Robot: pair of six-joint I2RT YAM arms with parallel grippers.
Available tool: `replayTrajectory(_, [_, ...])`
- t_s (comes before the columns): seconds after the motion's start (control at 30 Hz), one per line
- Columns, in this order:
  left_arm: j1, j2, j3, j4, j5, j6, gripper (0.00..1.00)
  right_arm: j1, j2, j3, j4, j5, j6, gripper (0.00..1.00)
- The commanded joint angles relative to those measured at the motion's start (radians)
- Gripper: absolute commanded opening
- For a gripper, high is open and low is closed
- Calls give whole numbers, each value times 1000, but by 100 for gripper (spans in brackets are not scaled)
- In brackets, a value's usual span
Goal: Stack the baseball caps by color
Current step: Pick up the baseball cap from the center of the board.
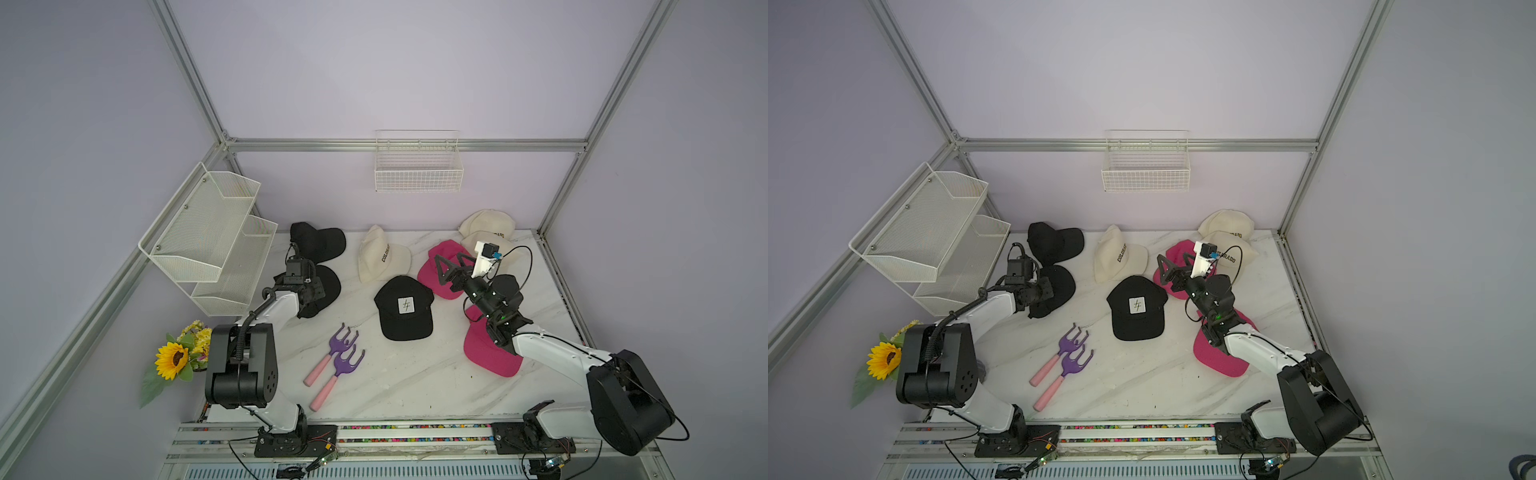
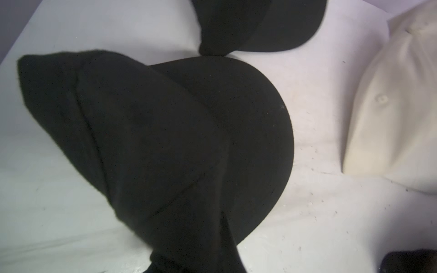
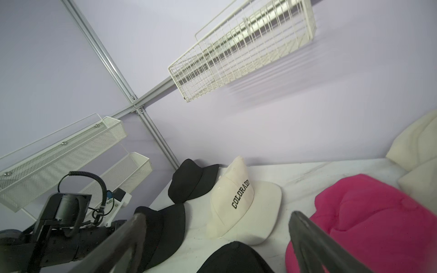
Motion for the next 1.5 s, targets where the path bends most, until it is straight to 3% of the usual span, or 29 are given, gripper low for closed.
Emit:
replayTrajectory(0.0, [-107,-91,52,72,-40,189,0,-19,-56,17,27,-77,-248,97])
replayTrajectory(0.1, [-189,-130,70,79,-69,300,0,-19,-77,64,-75,-137,-424,97])
replayTrajectory(0.17, [-221,-161,77,79,-29,359,0,-18,-72,120,-180,-185,-510,97])
replayTrajectory(0.33, [-285,-256,95,81,76,549,1,-19,-47,222,-353,-192,-622,97])
replayTrajectory(0.43, [-314,-296,102,108,111,730,1,-19,-42,257,-458,-281,-710,96])
replayTrajectory(0.53, [-333,-331,98,131,223,903,1,-18,-24,322,-607,-377,-789,95])
replayTrajectory(0.63, [-354,-360,80,166,371,1041,1,-19,1,391,-745,-391,-845,92])
replayTrajectory(0.77, [-384,-335,168,18,513,1140,1,-17,14,460,-849,-372,-891,92])
replayTrajectory(0.9, [-437,-266,274,-152,503,1242,1,-16,18,482,-876,-383,-921,91])
replayTrajectory(1.07, [-471,-232,290,-186,491,1320,0,-16,21,498,-863,-301,-952,92])
replayTrajectory(1.27, [-489,-193,304,-211,365,1394,0,-9,13,537,-921,-98,-1039,93])
replayTrajectory(1.47, [-516,-191,315,-235,413,1478,0,64,67,608,-1027,-57,-1172,87])
